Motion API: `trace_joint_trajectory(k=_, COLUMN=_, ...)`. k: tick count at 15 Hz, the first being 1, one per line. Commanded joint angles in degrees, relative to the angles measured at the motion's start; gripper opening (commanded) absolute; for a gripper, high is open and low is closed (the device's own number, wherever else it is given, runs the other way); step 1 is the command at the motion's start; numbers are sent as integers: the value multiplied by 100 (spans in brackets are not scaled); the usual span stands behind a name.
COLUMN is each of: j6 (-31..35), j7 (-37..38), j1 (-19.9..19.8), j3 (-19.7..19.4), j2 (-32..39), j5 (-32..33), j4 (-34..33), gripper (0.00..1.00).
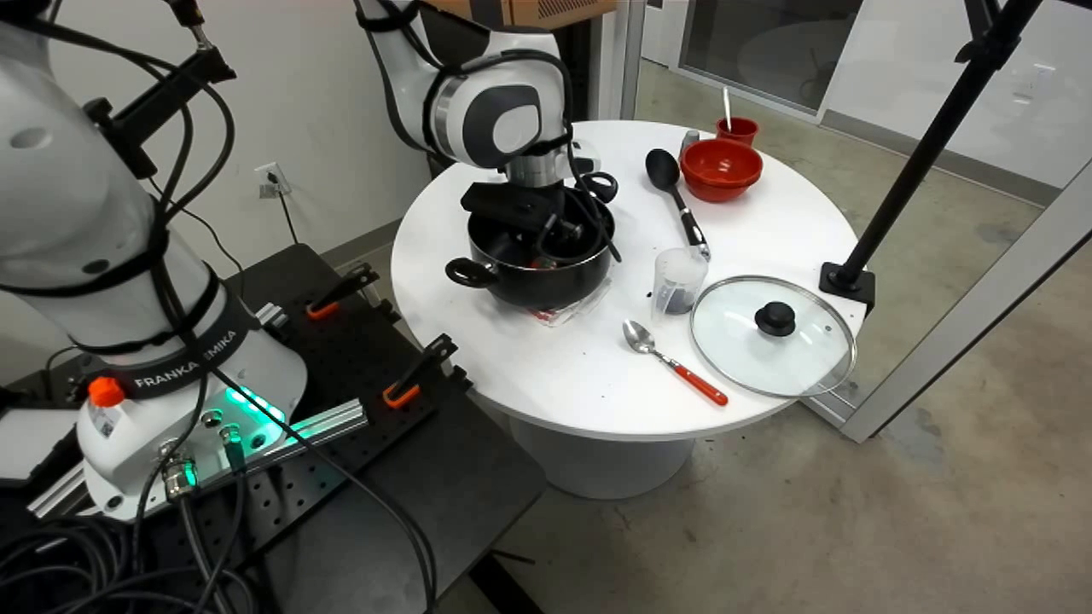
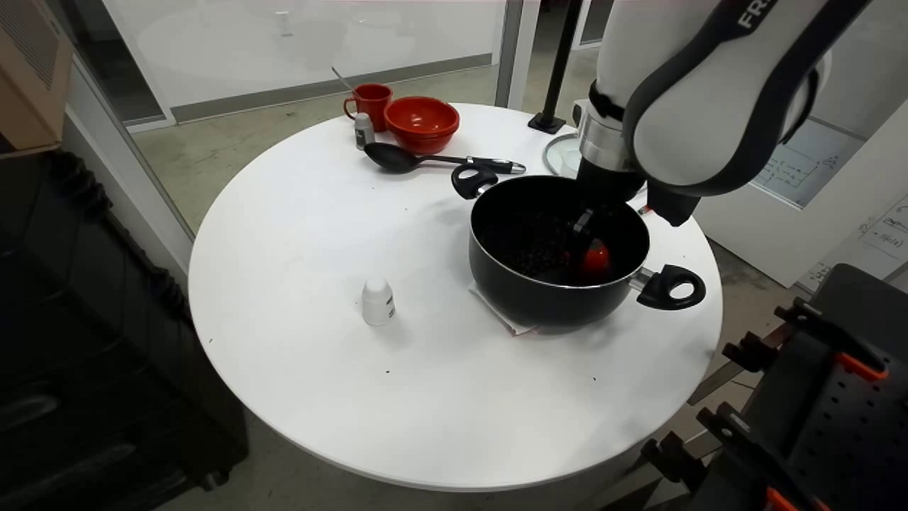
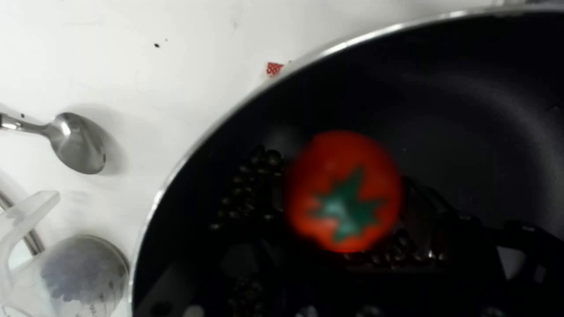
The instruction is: Pick the tomato and put it in the pot
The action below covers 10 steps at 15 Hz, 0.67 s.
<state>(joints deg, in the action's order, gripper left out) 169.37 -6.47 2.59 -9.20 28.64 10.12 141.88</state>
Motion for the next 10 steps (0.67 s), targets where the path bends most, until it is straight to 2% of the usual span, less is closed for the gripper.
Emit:
trace_joint_trajectory(k=1, j6=229, j7=164, j1=112, j3=-63, j2=64, j5=89, j4=25, gripper=38)
trace_joint_trajectory(k=2, j6=205, j7=146, j1=75, j3=-19, j2=65, j5=56, j4=17, gripper=46)
trace_joint_trajectory(k=3, j6=179, j7=136, j1=48, j3=10, j2=74, j5=37, j4=1, gripper=49)
trace_joint_trajectory(k=4, j6=152, j7=129, j1=20, j3=34, j2=83, j5=18, j4=-9, gripper=88)
trace_joint_trajectory(k=7, j6=131, j7=117, j1=-30, j3=75, j2=95, j5=-10, j4=-16, gripper=100)
trace_joint_trajectory(k=10, j6=90, j7=72, j1=-136, j3=172, j2=46, j5=-59, j4=-1, gripper=100)
